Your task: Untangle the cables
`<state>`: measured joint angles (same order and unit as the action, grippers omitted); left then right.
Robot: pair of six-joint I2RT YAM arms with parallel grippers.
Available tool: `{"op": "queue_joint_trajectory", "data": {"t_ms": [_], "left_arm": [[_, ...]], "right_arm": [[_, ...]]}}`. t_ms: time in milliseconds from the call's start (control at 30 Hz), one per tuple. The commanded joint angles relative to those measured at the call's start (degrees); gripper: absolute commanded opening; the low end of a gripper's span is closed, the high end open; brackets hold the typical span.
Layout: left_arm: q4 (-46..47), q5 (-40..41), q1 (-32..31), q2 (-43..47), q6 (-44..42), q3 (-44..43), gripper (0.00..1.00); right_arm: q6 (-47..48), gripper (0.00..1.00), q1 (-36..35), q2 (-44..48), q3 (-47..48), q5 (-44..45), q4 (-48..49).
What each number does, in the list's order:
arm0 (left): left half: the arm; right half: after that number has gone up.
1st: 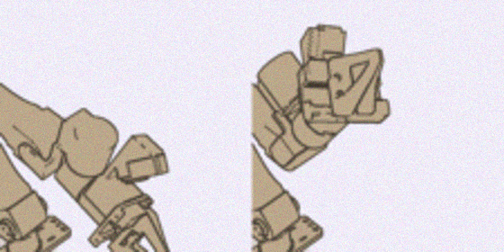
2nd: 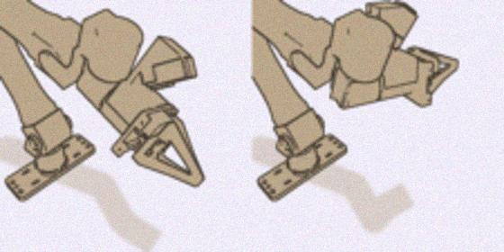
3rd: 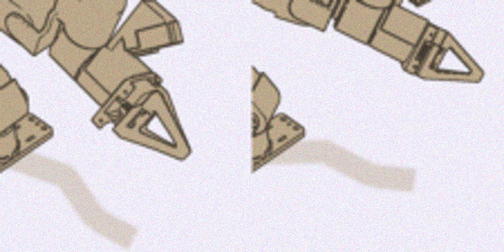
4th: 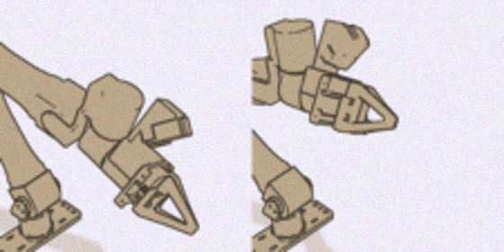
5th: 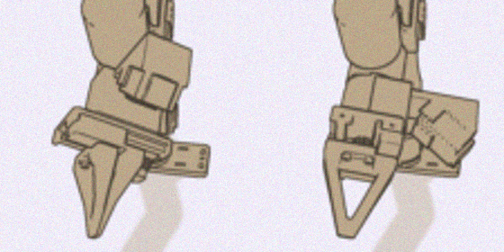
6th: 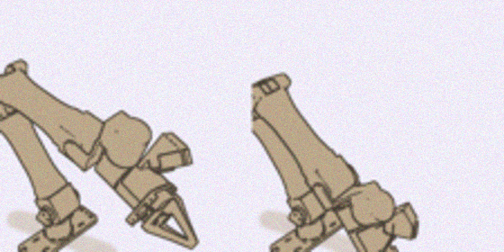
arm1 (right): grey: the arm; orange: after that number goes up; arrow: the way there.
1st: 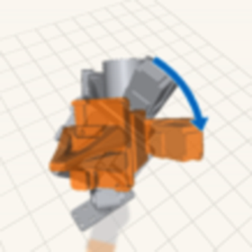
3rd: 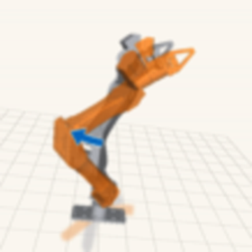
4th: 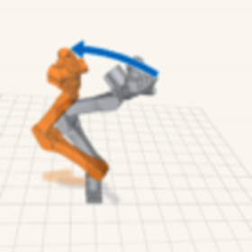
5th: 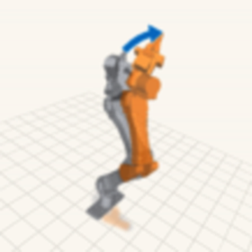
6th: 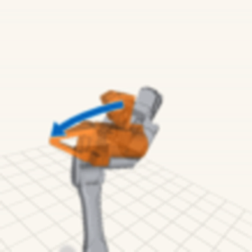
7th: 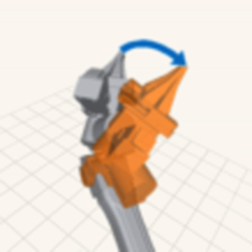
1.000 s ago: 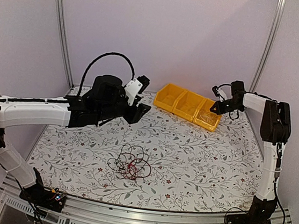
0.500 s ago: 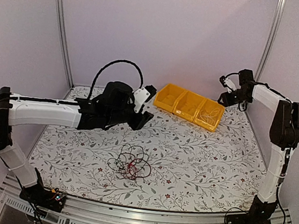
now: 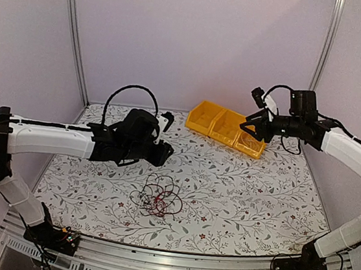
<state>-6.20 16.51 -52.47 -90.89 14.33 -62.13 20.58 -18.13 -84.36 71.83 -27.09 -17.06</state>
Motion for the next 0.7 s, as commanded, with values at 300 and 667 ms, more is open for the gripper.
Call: {"op": "queue_joint_trajectory", "data": {"t_ms": [300,667], "left_arm": [[-20.1,-5.8,-5.06,16.56,22.39,15.73,0.48],[-16.37,-12.27,-5.74,22.93,22.49,22.74,0.49]], "right_arm": [[3.72,0.44,-2.35,8.02,-15.15,-14.88,12.76],[6.3,0.44,-3.06,3.23,-14.01,-17.62,9.97]]}}
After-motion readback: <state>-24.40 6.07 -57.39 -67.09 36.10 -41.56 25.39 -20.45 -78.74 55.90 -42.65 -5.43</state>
